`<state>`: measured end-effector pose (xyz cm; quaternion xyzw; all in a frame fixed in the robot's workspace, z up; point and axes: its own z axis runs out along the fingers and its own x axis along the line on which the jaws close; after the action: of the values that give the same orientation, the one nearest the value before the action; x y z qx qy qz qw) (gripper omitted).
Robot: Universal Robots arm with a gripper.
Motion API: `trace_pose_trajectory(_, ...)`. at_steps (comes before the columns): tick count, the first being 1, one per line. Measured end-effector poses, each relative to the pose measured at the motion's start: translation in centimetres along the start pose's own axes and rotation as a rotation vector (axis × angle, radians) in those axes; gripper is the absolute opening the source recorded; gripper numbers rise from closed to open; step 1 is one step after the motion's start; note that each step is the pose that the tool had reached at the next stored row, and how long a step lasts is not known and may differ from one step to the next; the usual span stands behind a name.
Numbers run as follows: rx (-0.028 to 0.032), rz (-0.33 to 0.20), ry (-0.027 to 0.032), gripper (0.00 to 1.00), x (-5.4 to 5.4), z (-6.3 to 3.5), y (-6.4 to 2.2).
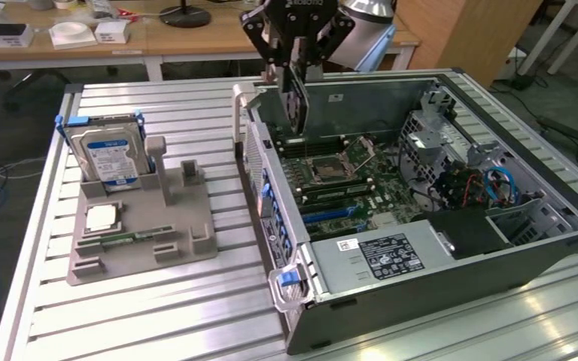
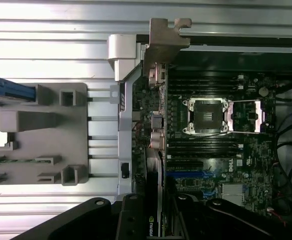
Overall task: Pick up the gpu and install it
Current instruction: 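Pick up the gpu and move the gpu toward the slot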
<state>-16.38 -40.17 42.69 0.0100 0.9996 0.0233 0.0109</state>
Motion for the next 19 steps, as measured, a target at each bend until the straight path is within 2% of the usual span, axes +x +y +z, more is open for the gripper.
trace_pose_trajectory(19, 0.0002, 0.010, -0.0005, 0.26, -4.9, 0.11, 0.10)
